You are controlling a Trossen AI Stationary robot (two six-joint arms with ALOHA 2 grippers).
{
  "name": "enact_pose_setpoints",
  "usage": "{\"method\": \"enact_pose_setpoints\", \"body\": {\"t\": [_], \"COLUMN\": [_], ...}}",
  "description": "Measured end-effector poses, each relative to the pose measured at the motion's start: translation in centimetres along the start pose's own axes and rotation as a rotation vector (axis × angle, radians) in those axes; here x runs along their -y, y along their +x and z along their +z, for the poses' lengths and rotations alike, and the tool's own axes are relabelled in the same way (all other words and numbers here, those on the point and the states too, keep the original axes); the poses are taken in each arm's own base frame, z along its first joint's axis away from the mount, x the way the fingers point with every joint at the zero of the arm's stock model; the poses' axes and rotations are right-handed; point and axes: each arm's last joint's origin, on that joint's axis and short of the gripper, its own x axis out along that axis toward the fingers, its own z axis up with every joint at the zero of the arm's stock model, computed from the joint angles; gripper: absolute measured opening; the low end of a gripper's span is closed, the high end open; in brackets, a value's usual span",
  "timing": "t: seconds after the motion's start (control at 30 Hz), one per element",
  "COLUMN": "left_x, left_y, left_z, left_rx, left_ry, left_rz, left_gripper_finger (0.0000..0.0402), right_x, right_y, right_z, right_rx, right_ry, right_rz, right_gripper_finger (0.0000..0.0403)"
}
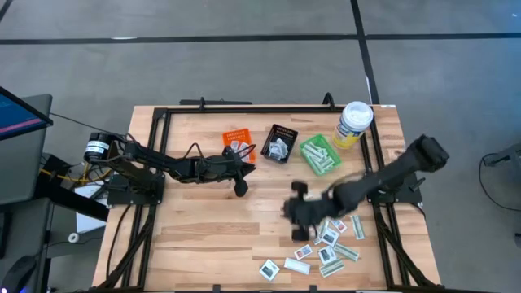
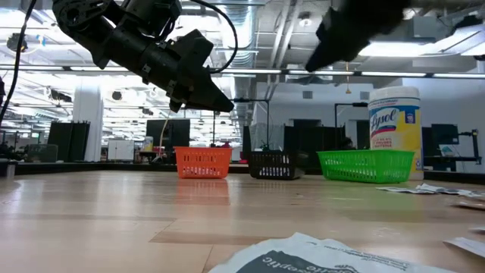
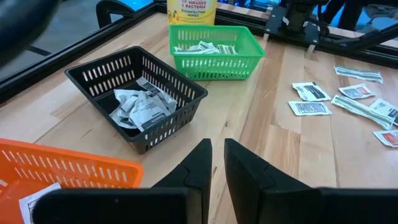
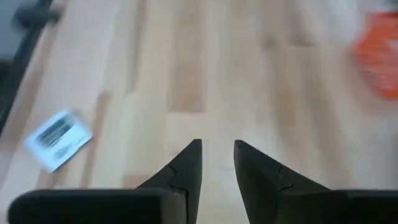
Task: Pick & Place First Aid Supplies
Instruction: Put the black towelette pack into the black basket
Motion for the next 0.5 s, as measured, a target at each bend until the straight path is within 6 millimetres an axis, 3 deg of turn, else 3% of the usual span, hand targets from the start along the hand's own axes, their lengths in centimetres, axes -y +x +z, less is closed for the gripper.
{"method": "enact_pose_setpoints", "body": {"t": [0.23, 0.5], "left_x": [0.0, 0.0], "left_y": [0.0, 0.0], "left_z": [0.0, 0.0], "left_rx": [-0.001, -0.001], "left_ry": [0.0, 0.0], "left_rz": [0.0, 0.0], "left_gripper_finger": [0.0043, 0.0043], "right_x": [-5.8, -9.5], "right_y": [4.5, 9.5], "right_z": [-2.1, -2.5], "right_rx": [-0.024, 0.001], "right_ry": [-0.088, -0.081], "right_rz": [0.189, 0.385], "right_gripper_finger": [0.0101, 0.0152]}}
